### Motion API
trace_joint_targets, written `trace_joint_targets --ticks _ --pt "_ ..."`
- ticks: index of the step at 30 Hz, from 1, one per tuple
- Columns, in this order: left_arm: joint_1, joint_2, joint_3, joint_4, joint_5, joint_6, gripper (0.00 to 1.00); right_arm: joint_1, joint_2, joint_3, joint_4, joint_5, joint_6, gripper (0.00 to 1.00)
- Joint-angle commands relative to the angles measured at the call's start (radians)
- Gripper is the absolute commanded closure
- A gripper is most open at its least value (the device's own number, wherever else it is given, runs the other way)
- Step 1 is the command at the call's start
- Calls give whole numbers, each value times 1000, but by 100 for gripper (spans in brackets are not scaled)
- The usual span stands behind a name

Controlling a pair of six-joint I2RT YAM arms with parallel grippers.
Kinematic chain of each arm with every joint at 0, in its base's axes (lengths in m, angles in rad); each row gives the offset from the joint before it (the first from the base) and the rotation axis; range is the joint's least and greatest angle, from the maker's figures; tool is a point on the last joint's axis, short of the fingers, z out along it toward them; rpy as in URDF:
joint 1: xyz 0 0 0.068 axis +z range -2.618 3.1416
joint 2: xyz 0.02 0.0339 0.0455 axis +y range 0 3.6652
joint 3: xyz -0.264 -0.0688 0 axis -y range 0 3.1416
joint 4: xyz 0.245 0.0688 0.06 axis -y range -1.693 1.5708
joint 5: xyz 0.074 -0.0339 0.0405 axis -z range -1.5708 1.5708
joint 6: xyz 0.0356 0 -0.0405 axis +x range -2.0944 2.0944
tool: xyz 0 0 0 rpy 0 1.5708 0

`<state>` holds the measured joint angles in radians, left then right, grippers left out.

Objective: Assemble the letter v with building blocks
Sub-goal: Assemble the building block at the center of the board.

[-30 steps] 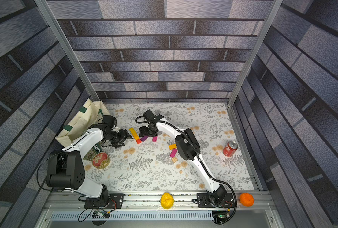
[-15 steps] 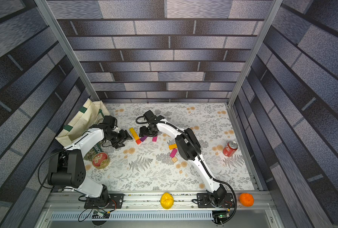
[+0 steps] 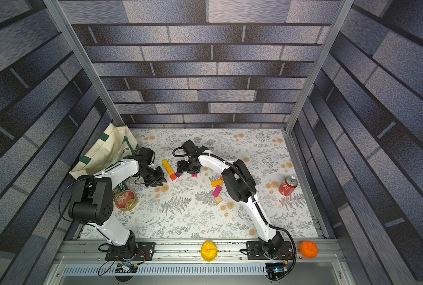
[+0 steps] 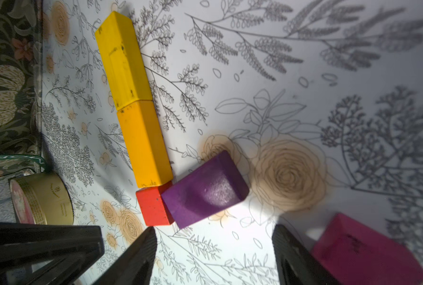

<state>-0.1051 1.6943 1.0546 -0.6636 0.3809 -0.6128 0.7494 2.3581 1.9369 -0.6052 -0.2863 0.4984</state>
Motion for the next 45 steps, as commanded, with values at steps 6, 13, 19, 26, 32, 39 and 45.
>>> trace_joint_targets --ticks 6,13,19,26,32,39,45 --pt "-14 71 2 26 -33 -25 81 -6 -71 -100 66 -18 70 89" --pt "-16 110 6 56 -45 -51 82 -5 -48 -104 72 -30 86 100" --pt "-19 139 19 63 -37 -58 80 -3 -22 -91 79 -49 99 99" --pt "-24 167 35 64 -38 -58 78 4 -7 -85 89 -63 111 98" --pt "-30 183 40 63 -38 -60 77 8 3 -83 89 -75 116 97" --pt "-33 195 40 65 -42 -63 76 13 16 -75 90 -83 120 96" --pt "-34 207 43 65 -47 -62 76 18 36 -55 87 -93 125 95"
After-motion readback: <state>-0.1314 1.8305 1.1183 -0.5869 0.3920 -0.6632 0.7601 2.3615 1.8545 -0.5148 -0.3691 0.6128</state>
